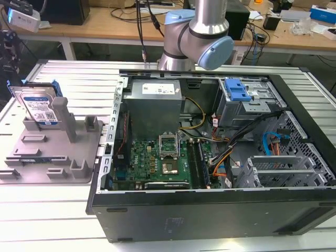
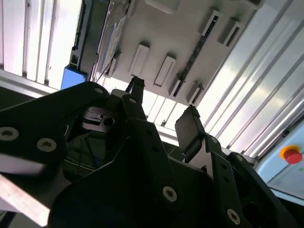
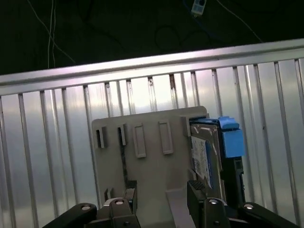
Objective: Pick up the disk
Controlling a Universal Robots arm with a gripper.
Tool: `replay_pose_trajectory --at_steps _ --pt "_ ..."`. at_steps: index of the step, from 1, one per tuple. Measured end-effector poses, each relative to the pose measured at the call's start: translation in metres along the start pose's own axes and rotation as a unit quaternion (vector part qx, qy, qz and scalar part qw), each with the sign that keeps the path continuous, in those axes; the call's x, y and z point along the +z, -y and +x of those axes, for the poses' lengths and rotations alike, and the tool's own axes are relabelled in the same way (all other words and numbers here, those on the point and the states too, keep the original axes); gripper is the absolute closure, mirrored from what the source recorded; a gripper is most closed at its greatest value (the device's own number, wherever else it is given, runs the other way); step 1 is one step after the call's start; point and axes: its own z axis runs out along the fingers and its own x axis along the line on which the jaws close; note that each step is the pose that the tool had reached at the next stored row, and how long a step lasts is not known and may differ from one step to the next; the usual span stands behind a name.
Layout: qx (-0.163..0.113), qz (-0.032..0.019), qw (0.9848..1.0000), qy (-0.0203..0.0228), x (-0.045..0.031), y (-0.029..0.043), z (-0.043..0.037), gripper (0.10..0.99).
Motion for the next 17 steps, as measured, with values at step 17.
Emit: replay_pose_trajectory --at_steps 17 --pt "-0.031 0.0001 0.9995 -0.0012 0.0006 -0.0104 -0.0394 0.545"
